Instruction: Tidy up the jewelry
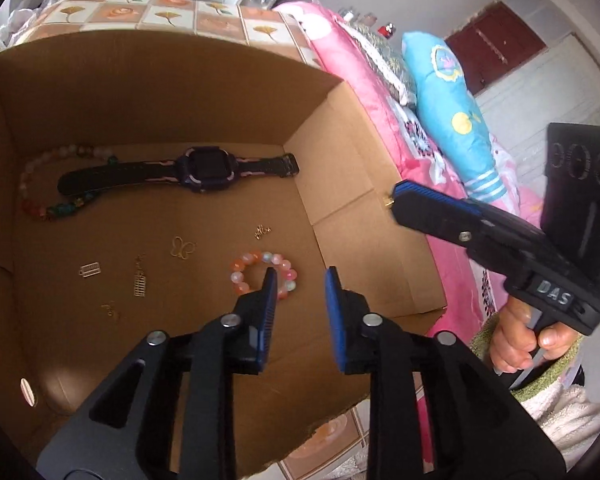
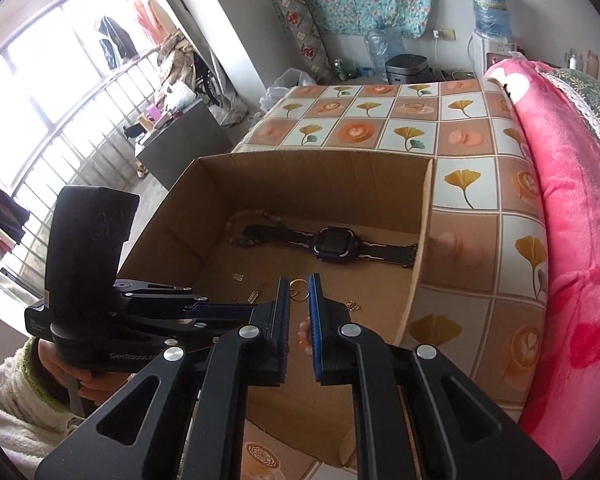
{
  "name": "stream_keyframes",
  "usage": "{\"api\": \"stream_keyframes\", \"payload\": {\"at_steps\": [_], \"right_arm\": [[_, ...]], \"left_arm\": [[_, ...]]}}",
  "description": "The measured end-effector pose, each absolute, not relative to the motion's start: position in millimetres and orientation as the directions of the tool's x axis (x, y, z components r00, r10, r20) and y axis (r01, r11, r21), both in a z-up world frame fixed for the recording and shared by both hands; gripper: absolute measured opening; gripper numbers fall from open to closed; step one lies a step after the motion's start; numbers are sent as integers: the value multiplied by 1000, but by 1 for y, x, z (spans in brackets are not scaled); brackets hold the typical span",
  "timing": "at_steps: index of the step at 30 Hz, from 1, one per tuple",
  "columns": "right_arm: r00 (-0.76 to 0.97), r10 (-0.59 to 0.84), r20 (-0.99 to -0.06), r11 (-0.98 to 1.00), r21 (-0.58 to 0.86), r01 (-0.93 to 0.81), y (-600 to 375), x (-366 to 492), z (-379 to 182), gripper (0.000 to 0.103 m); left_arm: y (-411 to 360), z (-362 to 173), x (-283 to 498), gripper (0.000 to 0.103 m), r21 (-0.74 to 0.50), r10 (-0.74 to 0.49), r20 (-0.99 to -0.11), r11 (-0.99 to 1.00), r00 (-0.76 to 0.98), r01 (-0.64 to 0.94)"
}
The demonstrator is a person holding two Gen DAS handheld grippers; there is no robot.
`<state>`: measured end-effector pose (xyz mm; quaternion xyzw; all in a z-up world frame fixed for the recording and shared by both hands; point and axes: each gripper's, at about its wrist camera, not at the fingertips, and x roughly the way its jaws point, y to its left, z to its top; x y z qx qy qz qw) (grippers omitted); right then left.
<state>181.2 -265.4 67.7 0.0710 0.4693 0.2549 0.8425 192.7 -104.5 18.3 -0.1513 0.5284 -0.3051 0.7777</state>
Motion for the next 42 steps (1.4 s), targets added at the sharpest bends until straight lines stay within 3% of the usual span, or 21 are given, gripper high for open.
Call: {"api": "stream_keyframes", "payload": {"at_steps": [3,8,14,20,24,28,30,39,42], "right_arm": [[352,497,-793,849,361,-385,-248,198,61,10],[248,426,-870,870,320,-374,-224,227,44,10],[211,372,-904,892,286,-349,-211,248,28,10],[247,393,-886,899,314,-306,-217,246,35,10],[363,433,-825,895,346,-282,-240,222,68,11],[508,422,-751,906,368,-210,-283,189,102,22],[549,396,-736,913,381,-149,-304,172,106,23],[387,466,-796,872,486,-51,-314,152,35,32],[399,431,-810,896,438,-78,-305,147,33,36]], "left_arm": [[-83,32,184,30,-554,-629,-706,777,326,299],[-45,63,154,56,-460,-540,-671,841,508,287],[7,86,120,73,-356,-402,-643,911,652,210],[44,95,110,78,-342,-339,-623,929,705,144],[57,92,112,80,-351,-319,-623,930,714,109],[59,80,117,83,-391,-334,-636,917,695,82],[58,71,121,83,-408,-342,-650,910,679,68],[51,30,138,83,-596,-494,-647,803,580,19],[44,30,136,83,-568,-468,-654,822,595,22]]}}
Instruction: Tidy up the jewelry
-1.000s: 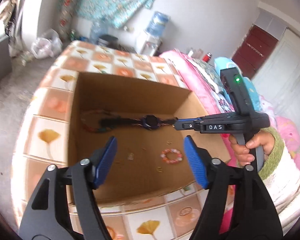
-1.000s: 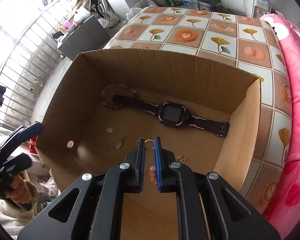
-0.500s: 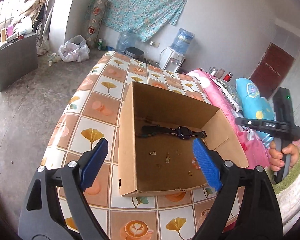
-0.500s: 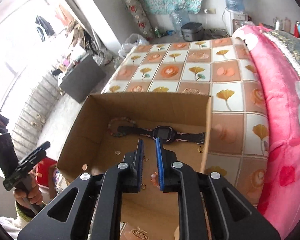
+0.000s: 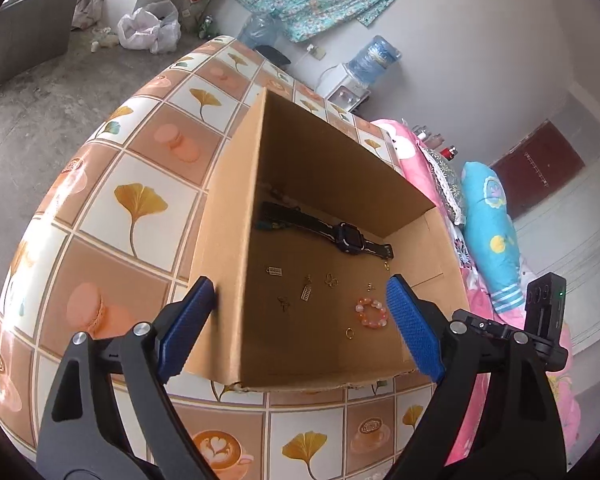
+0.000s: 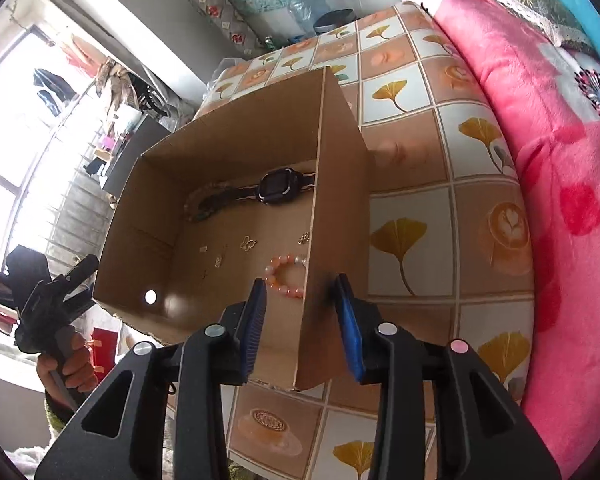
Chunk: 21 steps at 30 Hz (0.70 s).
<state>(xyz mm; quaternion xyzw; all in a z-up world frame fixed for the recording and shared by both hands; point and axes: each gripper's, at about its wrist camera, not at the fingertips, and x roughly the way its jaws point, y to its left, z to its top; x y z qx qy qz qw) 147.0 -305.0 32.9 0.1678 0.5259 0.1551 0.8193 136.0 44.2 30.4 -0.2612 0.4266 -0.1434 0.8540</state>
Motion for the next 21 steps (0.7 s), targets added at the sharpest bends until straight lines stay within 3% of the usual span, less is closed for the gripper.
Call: {"api": "stream_keyframes", "payload": {"at_steps": [16,21], "right_arm": [[429,410,-805,898,439,-36,-307,56,39,37],[473,415,-777,892,450,-42,-307,29,41,37]], "left_arm": [[37,37,61,83,-536,-459,-665,843,589,52],[39,52,31,83,-462,-384,-638,884,667,66]]}}
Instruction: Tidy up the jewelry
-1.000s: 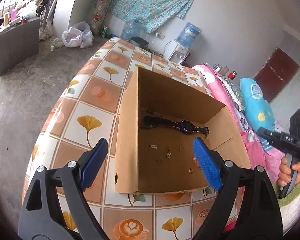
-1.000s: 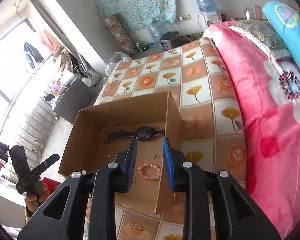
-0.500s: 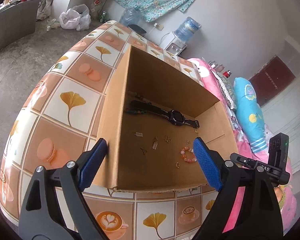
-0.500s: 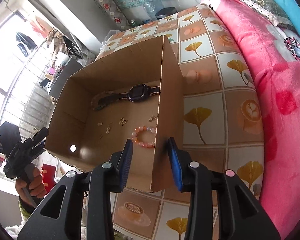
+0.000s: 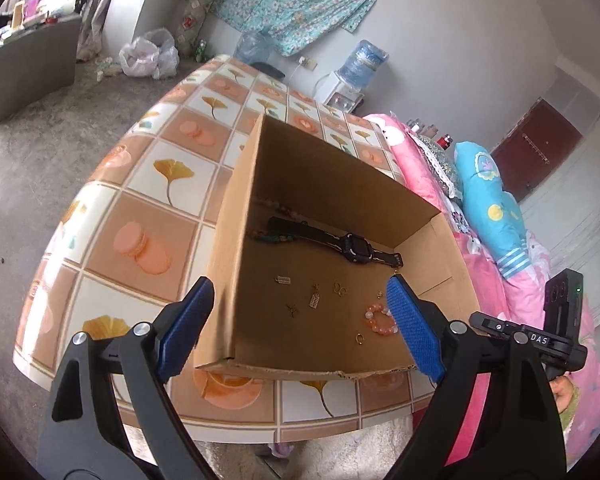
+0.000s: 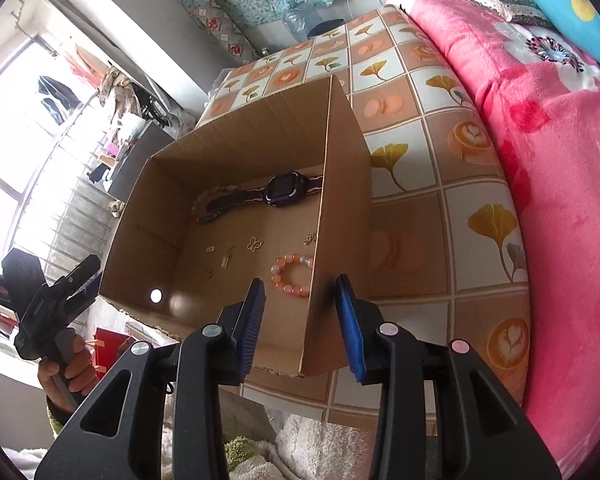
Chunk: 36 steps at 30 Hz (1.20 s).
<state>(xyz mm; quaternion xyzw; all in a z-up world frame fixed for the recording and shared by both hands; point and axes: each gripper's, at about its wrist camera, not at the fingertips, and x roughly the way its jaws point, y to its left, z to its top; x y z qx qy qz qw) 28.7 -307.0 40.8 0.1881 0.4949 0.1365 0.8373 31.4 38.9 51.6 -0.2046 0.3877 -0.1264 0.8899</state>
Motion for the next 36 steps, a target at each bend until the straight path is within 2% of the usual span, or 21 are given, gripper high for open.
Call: {"api": "stream_keyframes", "payload": {"at_steps": [1,2,4,7,11,16,23,28,33,36], "right_arm": [[502,391,-771,902,431,-41,-308,22,47,39],[535,366,-761,912,409,-41,-308,13,54,47],[592,318,-740,929,369,-38,-309,-4,68,55],[674,232,-701,962,267,-52,-299,-35,86,68],[706,211,-676,974,208,-92,-278,-65,89,82],[664,216,-716,976,172,-132,-244,-74,75,89],[663,109,-741,994,75,-79,-208,-67,64,92],[651,101,-752,994,48,-98,-192,-65,62,93],[653,73,-754,996,26,-81,-188,-66,61,93],[647,63,-760,998,35,-56,-193,-64,60,93]], "left_arm": [[38,58,25,83,-427,-351,-634,902,689,66],[38,64,17,85,-396,-325,-630,916,706,68],[36,73,3,85,-345,-281,-631,936,724,62],[27,85,-21,92,-259,-207,-617,965,759,53],[10,91,-48,94,-135,-92,-598,991,797,13],[-6,77,-59,94,-70,-32,-663,997,748,-20],[-24,62,-52,94,32,38,-722,999,691,-21],[-31,57,-47,94,-27,-8,-759,999,651,-20],[-39,55,-46,94,-10,-6,-770,1000,638,-2],[-38,57,-45,94,-42,-29,-778,999,628,-5]]}}
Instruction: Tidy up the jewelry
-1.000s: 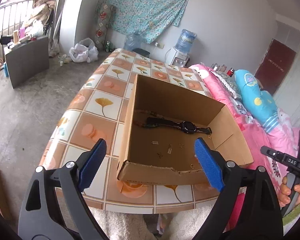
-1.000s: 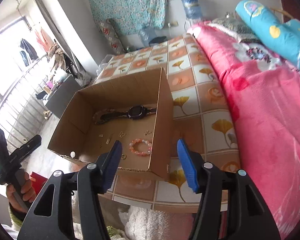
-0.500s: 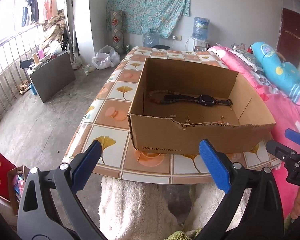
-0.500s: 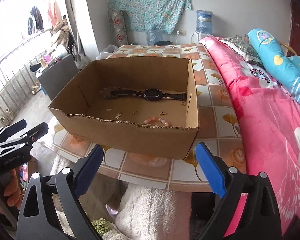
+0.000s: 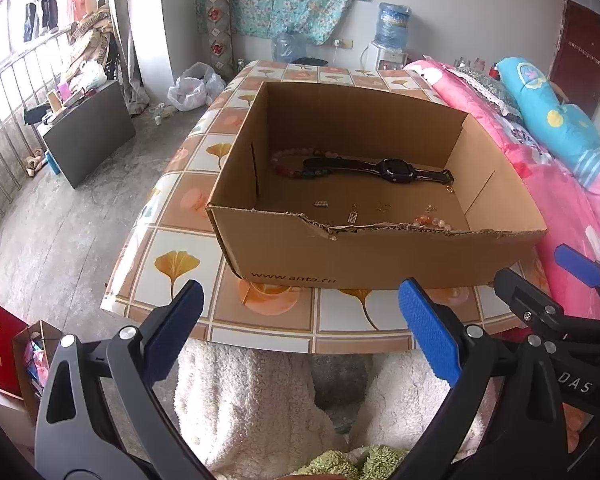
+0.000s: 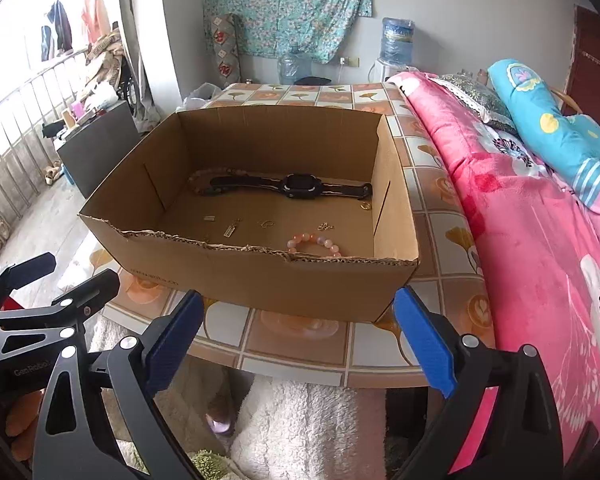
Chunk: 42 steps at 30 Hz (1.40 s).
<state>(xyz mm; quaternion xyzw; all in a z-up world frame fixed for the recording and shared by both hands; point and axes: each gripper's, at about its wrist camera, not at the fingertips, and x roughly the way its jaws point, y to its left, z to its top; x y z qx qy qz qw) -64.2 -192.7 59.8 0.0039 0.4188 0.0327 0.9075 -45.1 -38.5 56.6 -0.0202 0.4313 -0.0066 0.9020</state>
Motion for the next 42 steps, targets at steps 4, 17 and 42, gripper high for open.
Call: {"api": "stream_keyframes", "payload": {"at_steps": [4,17,42], "right_arm": [[637,53,-769,999,40,-34,-198,-61,57,93],[616,47,-786,998,61,2,-203,-56,52,93],[576,26,-817,999,49,24,-203,-48,42,93]], "left_arm": [[-42,56,-43,94,-29,-18,-785,1000,620,-8],[-46,54,-35,94,-29,-19,-799,1000,601,-7],[-47,41,-26,94,-47,-26,-832,999,554,-25]]}}
